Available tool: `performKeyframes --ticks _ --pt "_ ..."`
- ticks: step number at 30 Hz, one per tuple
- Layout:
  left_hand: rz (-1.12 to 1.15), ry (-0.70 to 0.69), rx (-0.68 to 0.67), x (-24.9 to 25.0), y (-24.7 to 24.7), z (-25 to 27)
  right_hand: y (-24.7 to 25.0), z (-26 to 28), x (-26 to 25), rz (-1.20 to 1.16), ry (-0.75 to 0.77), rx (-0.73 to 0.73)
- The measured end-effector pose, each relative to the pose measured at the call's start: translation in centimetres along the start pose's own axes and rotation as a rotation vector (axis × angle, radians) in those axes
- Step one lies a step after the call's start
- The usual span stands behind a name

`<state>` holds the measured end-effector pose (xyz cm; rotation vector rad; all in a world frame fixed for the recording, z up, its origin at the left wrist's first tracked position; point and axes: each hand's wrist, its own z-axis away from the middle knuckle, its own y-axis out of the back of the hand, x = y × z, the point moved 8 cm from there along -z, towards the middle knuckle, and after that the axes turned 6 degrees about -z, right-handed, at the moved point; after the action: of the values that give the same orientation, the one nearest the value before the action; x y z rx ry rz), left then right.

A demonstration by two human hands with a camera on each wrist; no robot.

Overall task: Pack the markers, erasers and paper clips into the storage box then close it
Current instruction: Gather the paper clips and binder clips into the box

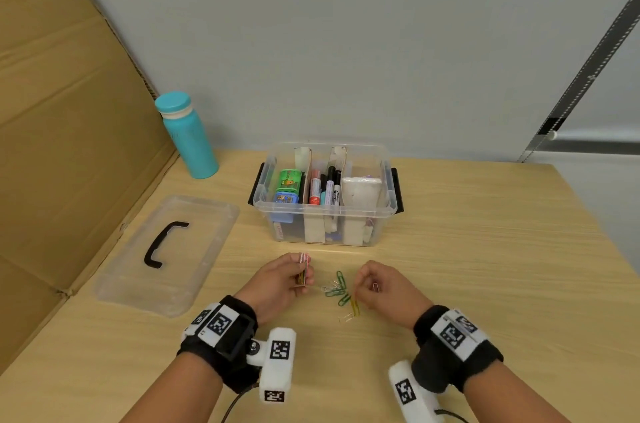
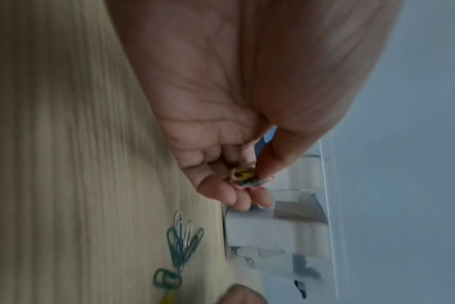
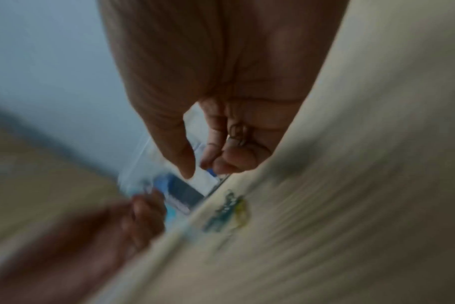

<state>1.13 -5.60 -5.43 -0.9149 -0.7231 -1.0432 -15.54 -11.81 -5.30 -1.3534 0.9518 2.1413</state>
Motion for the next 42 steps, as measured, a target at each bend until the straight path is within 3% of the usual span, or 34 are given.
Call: performKeyframes --ticks 3,6,11,15,20,21,23,28,30,34,38,40,42 --pt "0.147 0.044 -0.016 -0.3 0.0 -0.1 -2.0 -0.5 -0.7 0.512 0.121 -0.151" --pt "0.032 0.070 0.007 -0.4 -0.3 -0.3 -2.9 -0.9 -1.0 0.622 0.146 -0.160" --pt "-1.128 -0.178 0.053 0.8 -1.7 -1.1 -2.9 -0.9 -0.7 0.659 0.138 -0.108" --pt "-1.445 -0.185 -0.002 0.0 -2.9 -1.7 -1.1 -0.6 -0.1 0.464 0.081 -0.018" --pt "-1.506 -0.248 -0.009 0.2 -3.5 -1.7 0.9 0.8 2.1 -0.650 -0.207 0.082" --pt "-1.518 -0.251 -0.016 0.3 -3.6 -1.7 1.0 1.0 2.3 -0.772 -0.241 0.105" --pt "-1.567 -0.252 -0.022 0.4 -4.0 -1.5 1.3 1.2 2.5 -0.685 -0.256 0.119" --pt "-1.724 -0.236 -0.020 0.2 -4.5 -1.1 0.7 1.5 1.4 0.360 -0.089 -0.036" --pt "-1.795 -0.236 -0.016 0.2 -4.8 -1.1 -0.1 1.8 1.3 0.563 -0.062 -0.055" --pt "-1.906 -0.269 -0.008 0.4 -5.3 -1.0 -1.4 2.0 0.4 0.740 -0.025 -0.033" --pt "-1.601 -0.283 0.044 0.6 -3.7 -0.7 -1.2 1.5 1.1 0.645 -0.075 -0.060" --pt "-1.366 -0.283 0.056 0.7 -2.3 -0.5 -0.6 1.3 1.3 0.344 -0.100 -0.052" --pt "-1.093 -0.232 0.035 0.5 -1.0 -0.6 -0.7 1.5 1.5 -0.220 -0.169 -0.048"
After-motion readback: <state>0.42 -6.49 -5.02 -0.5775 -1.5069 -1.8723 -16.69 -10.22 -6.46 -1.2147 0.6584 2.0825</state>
